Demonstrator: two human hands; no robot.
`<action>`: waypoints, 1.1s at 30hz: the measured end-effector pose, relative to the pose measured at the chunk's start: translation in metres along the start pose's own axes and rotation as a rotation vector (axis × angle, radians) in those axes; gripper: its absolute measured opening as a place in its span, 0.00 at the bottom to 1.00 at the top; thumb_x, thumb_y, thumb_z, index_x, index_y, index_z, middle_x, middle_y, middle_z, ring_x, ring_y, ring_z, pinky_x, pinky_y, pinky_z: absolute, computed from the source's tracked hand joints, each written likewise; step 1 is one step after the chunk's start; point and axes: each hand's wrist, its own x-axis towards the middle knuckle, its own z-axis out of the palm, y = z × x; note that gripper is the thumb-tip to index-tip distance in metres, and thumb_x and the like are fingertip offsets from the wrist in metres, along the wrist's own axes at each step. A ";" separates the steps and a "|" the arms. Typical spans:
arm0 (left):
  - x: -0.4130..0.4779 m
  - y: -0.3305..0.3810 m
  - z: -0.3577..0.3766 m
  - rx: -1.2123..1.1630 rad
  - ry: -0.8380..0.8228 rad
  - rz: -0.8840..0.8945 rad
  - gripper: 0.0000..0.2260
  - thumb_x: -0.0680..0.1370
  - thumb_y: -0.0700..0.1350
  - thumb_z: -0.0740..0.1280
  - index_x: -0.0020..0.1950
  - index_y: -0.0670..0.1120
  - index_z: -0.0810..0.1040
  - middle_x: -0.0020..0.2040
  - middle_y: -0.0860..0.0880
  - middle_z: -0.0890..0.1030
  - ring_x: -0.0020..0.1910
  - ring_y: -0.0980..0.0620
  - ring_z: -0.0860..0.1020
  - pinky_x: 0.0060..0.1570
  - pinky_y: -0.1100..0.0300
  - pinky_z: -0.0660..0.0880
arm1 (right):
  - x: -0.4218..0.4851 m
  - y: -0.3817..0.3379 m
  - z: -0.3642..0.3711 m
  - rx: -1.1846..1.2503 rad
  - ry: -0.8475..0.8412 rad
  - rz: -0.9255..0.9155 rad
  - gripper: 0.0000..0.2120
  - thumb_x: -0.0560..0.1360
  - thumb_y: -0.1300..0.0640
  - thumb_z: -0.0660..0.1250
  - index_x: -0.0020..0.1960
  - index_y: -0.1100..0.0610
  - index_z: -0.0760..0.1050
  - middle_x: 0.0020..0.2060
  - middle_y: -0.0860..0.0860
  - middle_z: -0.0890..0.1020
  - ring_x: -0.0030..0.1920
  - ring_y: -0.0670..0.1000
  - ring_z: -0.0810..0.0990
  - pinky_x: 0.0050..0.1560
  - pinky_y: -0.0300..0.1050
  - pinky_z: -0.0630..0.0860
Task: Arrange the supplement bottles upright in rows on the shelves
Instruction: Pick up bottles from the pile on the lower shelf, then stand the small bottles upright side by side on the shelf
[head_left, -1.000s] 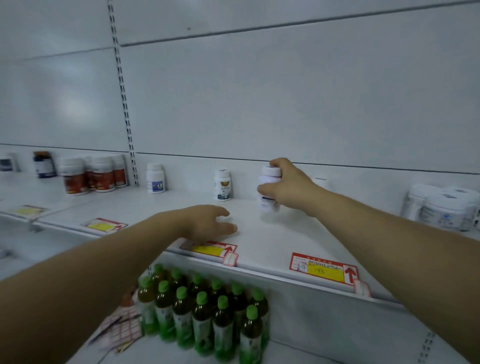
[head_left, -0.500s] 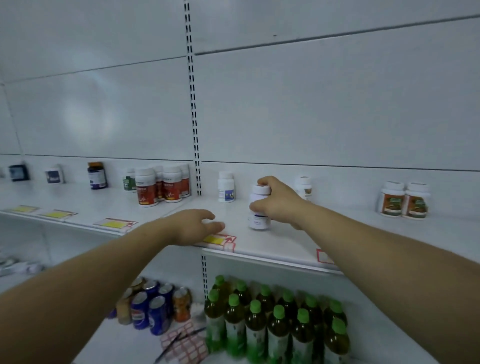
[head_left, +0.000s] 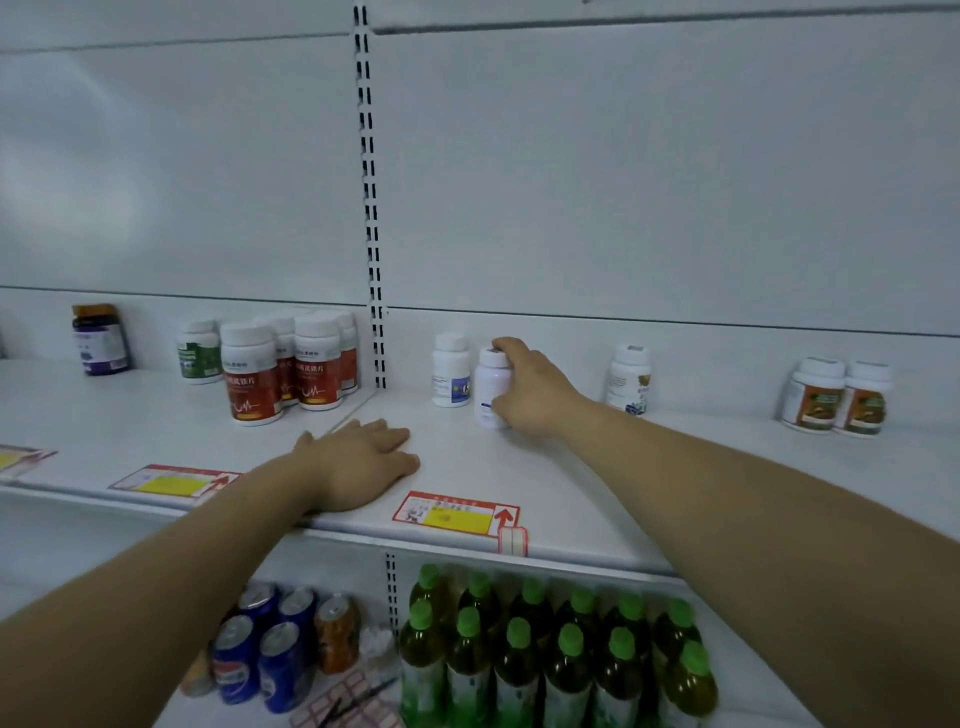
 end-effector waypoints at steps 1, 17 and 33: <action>0.000 -0.001 0.001 0.000 0.006 0.006 0.26 0.79 0.63 0.49 0.76 0.59 0.53 0.78 0.54 0.50 0.76 0.51 0.48 0.71 0.39 0.45 | 0.007 0.001 0.003 -0.010 0.007 -0.003 0.32 0.72 0.61 0.65 0.73 0.50 0.58 0.62 0.57 0.69 0.58 0.58 0.73 0.51 0.42 0.66; -0.007 -0.009 -0.009 -0.300 0.005 0.009 0.26 0.75 0.62 0.62 0.72 0.61 0.62 0.76 0.54 0.59 0.74 0.52 0.58 0.72 0.53 0.53 | 0.040 0.005 0.012 -0.178 0.050 -0.012 0.36 0.73 0.51 0.67 0.75 0.51 0.52 0.62 0.58 0.66 0.59 0.61 0.72 0.52 0.47 0.69; -0.190 -0.288 -0.058 -0.196 0.267 -0.216 0.25 0.75 0.58 0.65 0.72 0.57 0.65 0.73 0.54 0.65 0.67 0.53 0.67 0.61 0.61 0.62 | 0.016 -0.344 0.157 -0.133 -0.134 -0.500 0.32 0.74 0.38 0.62 0.73 0.51 0.62 0.70 0.53 0.67 0.67 0.56 0.68 0.58 0.47 0.65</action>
